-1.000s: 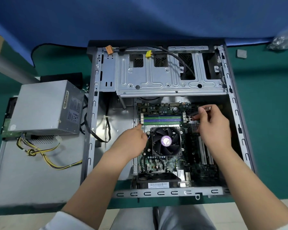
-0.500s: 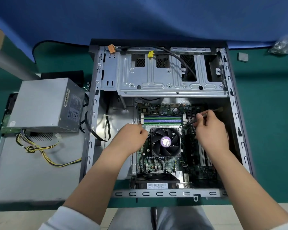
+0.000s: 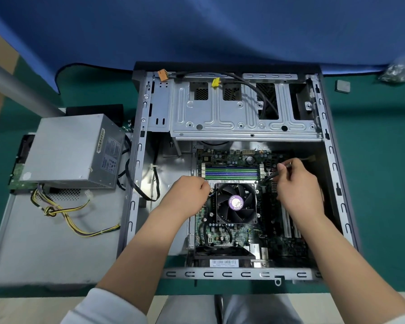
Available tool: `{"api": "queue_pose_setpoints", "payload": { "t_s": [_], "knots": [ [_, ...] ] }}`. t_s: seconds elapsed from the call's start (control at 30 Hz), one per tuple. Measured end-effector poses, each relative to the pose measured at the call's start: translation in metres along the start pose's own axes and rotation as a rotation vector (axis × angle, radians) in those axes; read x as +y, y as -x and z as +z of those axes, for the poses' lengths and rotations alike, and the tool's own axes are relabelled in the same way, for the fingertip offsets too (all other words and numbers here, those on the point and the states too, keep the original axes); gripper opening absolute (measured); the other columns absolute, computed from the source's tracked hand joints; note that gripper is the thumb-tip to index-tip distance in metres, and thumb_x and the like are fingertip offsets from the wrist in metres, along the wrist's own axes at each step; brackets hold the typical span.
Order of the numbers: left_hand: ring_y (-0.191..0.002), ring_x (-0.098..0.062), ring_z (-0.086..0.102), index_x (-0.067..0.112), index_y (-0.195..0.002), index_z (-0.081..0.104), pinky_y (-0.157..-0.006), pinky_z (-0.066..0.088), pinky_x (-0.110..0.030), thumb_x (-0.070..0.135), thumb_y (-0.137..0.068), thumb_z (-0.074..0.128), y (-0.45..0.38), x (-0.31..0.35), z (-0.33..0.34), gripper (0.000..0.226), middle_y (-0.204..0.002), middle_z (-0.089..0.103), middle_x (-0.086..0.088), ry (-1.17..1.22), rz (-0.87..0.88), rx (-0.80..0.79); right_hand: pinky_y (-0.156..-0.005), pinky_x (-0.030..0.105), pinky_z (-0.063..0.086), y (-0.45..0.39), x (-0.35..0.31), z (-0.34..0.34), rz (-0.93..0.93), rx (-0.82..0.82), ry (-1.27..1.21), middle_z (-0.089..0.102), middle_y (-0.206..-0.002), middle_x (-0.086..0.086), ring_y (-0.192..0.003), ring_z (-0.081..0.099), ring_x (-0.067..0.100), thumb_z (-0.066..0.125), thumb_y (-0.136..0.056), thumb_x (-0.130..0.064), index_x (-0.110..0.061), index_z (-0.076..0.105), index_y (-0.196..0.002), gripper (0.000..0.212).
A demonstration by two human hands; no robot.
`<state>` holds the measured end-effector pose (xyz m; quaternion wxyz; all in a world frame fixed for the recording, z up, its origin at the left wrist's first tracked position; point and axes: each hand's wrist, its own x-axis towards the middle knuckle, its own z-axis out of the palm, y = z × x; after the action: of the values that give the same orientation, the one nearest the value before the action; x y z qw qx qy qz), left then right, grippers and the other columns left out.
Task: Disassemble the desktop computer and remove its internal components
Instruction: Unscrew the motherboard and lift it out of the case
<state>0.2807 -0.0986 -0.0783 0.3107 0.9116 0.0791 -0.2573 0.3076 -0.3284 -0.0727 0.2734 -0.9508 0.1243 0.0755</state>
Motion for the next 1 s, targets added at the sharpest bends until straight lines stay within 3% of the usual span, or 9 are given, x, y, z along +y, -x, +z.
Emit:
{"api": "queue_pose_setpoints", "payload": {
  "t_s": [0.17,0.4,0.57,0.73,0.87,1.0],
  "knots": [
    [-0.064,-0.019,0.045,0.004,-0.071,0.052,-0.055,0.034,-0.026,0.024,-0.095,0.035,-0.0008,-0.0015,0.0014,0.035,-0.067,0.052,-0.006,-0.008,0.005,0.005,-0.046,0.024,0.036,0.0001,-0.0013,-0.0010,-0.003,0.015,-0.028,0.062,-0.066,-0.001,-0.053,0.056,0.016,0.041,-0.099,-0.033,-0.023,0.048,-0.091,0.015],
    [-0.065,-0.020,0.045,0.002,-0.074,0.053,-0.057,0.037,-0.027,0.023,-0.095,0.035,-0.0009,-0.0006,0.0009,0.035,-0.068,0.052,-0.006,0.000,0.009,0.024,-0.058,0.037,0.051,0.0009,-0.0042,-0.0033,-0.007,-0.028,-0.004,0.063,-0.065,0.003,-0.058,0.062,0.025,0.040,-0.098,-0.036,-0.022,0.048,-0.091,0.017],
    [-0.065,-0.020,0.046,0.002,-0.074,0.054,-0.057,0.037,-0.027,0.023,-0.095,0.035,-0.0004,-0.0012,0.0009,0.035,-0.070,0.054,-0.007,-0.006,0.016,0.027,-0.056,0.037,0.049,0.0030,-0.0071,-0.0059,-0.049,-0.005,0.075,0.061,-0.063,0.005,-0.059,0.058,0.028,0.044,-0.096,-0.041,-0.017,0.049,-0.087,0.027],
    [-0.068,-0.022,0.048,0.001,-0.078,0.056,-0.062,0.041,-0.029,0.023,-0.095,0.034,-0.0003,-0.0021,0.0009,0.035,-0.075,0.058,-0.011,-0.011,0.025,0.032,-0.060,0.035,0.049,0.0011,-0.0062,-0.0035,-0.018,-0.068,0.050,0.066,-0.085,0.002,-0.071,0.060,0.025,0.047,-0.095,-0.013,-0.015,0.052,-0.095,0.005],
    [-0.070,-0.023,0.050,0.003,-0.078,0.056,-0.063,0.042,-0.029,0.023,-0.095,0.034,-0.0002,-0.0022,0.0013,0.034,-0.076,0.059,-0.010,-0.016,0.029,0.036,-0.055,0.026,0.033,0.0001,-0.0031,-0.0039,-0.051,-0.090,0.053,0.066,-0.089,0.000,-0.071,0.053,0.018,0.049,-0.088,0.001,-0.012,0.052,-0.096,0.015],
    [-0.075,-0.025,0.055,0.002,-0.086,0.061,-0.067,0.044,-0.029,0.024,-0.097,0.033,0.0002,-0.0027,0.0017,0.038,-0.083,0.063,-0.013,-0.017,0.039,0.044,-0.061,0.025,0.033,0.0011,-0.0013,-0.0057,-0.127,-0.102,0.146,0.069,-0.098,0.003,-0.082,0.059,0.024,0.051,-0.082,0.006,-0.010,0.054,-0.098,0.023]
  ]
}}
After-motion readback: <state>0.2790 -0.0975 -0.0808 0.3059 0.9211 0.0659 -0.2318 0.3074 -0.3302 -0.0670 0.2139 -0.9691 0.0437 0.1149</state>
